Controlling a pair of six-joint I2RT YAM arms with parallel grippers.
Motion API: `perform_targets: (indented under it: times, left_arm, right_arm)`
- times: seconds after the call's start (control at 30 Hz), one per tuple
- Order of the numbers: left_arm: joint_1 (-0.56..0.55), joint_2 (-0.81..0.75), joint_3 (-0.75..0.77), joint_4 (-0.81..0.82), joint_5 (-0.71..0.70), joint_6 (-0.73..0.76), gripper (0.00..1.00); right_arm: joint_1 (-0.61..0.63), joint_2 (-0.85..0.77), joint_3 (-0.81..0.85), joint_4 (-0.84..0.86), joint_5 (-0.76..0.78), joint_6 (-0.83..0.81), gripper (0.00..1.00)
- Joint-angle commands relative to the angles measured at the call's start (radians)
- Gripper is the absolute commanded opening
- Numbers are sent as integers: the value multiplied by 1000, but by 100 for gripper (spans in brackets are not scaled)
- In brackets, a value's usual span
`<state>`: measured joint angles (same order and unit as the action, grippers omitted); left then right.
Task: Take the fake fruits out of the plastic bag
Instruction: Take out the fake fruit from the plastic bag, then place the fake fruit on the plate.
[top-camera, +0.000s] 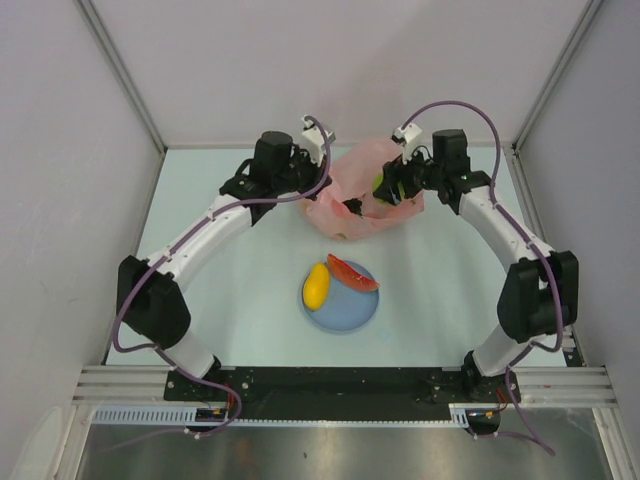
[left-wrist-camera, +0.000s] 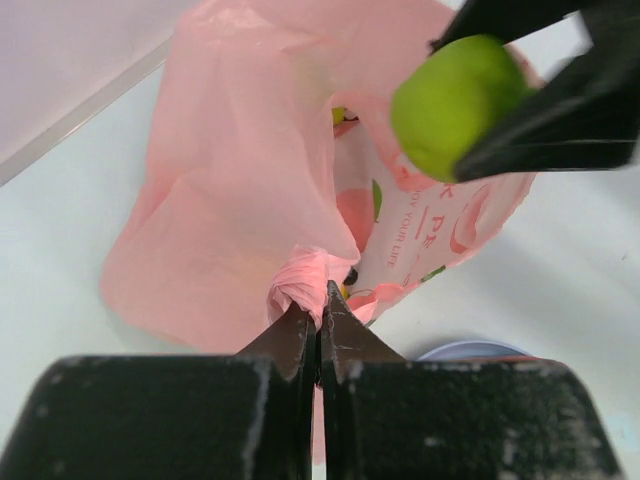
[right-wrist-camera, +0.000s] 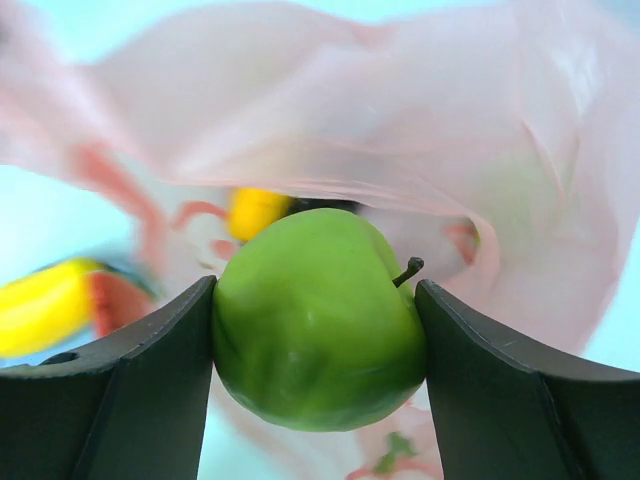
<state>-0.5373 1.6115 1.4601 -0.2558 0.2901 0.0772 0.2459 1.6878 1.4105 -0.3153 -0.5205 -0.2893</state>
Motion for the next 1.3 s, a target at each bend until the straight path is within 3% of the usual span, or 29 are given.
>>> perform_targets:
  times: [0.0, 0.23, 0.37, 0.57, 0.73, 0.87, 0.93, 1.13, 1.27]
  left_arm:
    - [5, 5, 25, 21, -6, -1, 0]
    - [5, -35, -4, -11, 56, 7, 0]
    - [10, -31, 23, -79, 89, 6, 0]
    - [13, -162, -104, 19, 98, -66, 0]
    - [13, -231, -171, 7, 109, -51, 1]
    - [13, -257, -201, -23, 116, -53, 0]
    - [13, -291, -230, -16, 126, -63, 0]
    - [13, -357, -300, -7, 136, -71, 0]
    - [13, -380, -331, -14, 127, -68, 0]
  right_arm:
    - [33, -123, -54, 18, -130, -17, 47]
    - [165, -296, -128, -76, -78, -164, 47]
    - [352, -440, -229, -125, 57, -281, 47]
    - [588, -597, -462, -111, 249, -405, 49]
    - [812, -698, -700, 97, 512, -467, 41]
    - [865, -680, -821, 356, 654, -472, 40]
    - [878, -651, -828, 403, 697, -459, 37]
    - [906, -586, -929, 623, 697, -491, 36]
    - [931, -531, -949, 677, 691, -499, 36]
